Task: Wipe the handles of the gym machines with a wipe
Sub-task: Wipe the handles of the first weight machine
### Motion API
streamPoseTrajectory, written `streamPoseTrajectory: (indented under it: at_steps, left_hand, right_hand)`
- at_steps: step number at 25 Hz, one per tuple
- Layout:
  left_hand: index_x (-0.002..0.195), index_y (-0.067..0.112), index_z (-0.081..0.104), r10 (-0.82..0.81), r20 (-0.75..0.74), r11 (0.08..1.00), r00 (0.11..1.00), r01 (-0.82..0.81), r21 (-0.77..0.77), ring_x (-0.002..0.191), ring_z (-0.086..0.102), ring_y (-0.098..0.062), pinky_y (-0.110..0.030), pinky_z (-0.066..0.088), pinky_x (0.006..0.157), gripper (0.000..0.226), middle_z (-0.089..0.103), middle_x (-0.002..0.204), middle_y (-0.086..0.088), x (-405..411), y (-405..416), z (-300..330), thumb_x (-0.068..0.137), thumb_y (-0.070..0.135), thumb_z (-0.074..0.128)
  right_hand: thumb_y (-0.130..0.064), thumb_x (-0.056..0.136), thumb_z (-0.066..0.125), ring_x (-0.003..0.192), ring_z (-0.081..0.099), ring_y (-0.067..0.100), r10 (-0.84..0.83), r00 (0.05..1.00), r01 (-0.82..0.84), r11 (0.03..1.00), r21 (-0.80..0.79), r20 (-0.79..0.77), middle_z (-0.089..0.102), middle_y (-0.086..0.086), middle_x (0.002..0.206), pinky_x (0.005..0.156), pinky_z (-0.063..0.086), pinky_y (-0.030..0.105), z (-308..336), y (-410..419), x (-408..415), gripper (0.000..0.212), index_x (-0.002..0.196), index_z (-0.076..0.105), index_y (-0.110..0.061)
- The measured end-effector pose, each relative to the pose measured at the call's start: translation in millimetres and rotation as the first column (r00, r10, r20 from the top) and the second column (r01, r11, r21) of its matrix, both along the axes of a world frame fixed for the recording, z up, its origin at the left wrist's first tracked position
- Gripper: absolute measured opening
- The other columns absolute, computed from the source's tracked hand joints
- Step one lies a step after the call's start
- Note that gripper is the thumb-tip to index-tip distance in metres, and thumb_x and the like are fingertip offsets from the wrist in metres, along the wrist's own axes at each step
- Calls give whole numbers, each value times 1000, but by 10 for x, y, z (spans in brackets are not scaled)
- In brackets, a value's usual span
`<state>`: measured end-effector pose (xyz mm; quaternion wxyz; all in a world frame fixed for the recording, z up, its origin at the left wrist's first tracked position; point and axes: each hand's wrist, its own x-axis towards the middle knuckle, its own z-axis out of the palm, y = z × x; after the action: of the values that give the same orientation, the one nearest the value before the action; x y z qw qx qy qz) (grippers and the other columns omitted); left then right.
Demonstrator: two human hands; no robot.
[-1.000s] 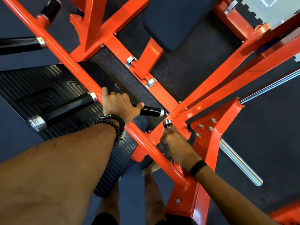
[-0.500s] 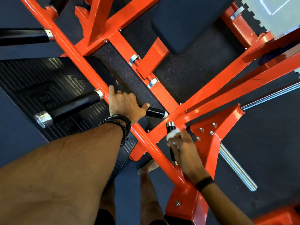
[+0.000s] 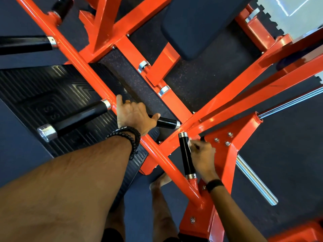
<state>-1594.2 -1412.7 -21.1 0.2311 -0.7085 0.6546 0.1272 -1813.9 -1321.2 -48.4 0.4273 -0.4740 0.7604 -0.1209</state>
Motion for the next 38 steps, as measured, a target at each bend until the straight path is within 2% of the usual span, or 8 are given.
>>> streamPoseTrajectory:
  at_steps: [5,10,17,22,27,29,32,38]
  left_hand:
    - [85,25,69,-6,-2,1000,1000,6,-25,86,63,-21,-48,24,112,69,64,72,3,24,10,-23,82,82,29]
    - [86,27,68,-5,-1,999,1000,5,-35,87,63,-20,-47,24,110,71,64,71,4,35,12,-80,80,83,25]
    - [81,25,67,-17,8,998,1000,17,-58,84,62,-21,-47,26,109,72,62,68,3,41,6,-108,79,84,26]
    - [78,23,66,-12,16,998,1000,13,-55,81,61,-21,-47,27,109,73,60,66,1,32,9,-83,80,84,27]
    - [85,23,67,-15,4,999,1000,16,-48,88,63,-22,-46,25,110,70,64,73,1,25,9,-70,81,82,30]
    - [84,23,67,-17,6,998,1000,17,-55,86,62,-22,-46,26,109,70,63,71,1,25,0,-73,81,82,29]
    - [81,24,67,-5,5,998,1000,6,-65,83,62,-21,-46,28,108,70,62,68,2,41,12,-71,80,83,29]
    - [88,25,68,-12,-15,998,1000,11,-59,88,63,-22,-46,26,108,69,65,74,2,37,11,-62,81,82,29]
  right_hand:
    - [6,89,61,44,34,1,82,997,-79,981,175,-12,40,-10,43,44,26,14,221,451,-258,47,48,52,-14]
    - [5,90,53,57,48,11,-260,955,221,945,241,142,57,2,62,50,39,18,-350,-419,74,31,65,68,-5]
    - [-45,106,31,38,52,9,-472,810,82,679,730,348,53,-4,45,47,41,26,300,128,-276,52,70,52,-13]
    - [-70,96,20,60,70,24,-707,587,154,576,803,395,71,12,71,63,56,37,-119,-415,-41,83,95,64,1]
    - [-85,82,17,48,60,21,-727,579,35,473,880,368,61,7,63,53,54,32,-124,-150,-86,90,76,62,-8]
    - [-85,81,29,48,60,20,-748,569,-12,408,913,341,60,8,62,48,53,27,95,33,-151,83,67,59,-8]
    - [-64,88,57,46,49,17,-692,587,-35,497,867,420,47,4,59,52,43,27,53,-114,-67,56,62,46,-16]
    - [-11,87,71,60,58,17,-363,850,-18,705,709,383,63,15,85,50,51,25,-138,-383,96,11,90,69,-1]
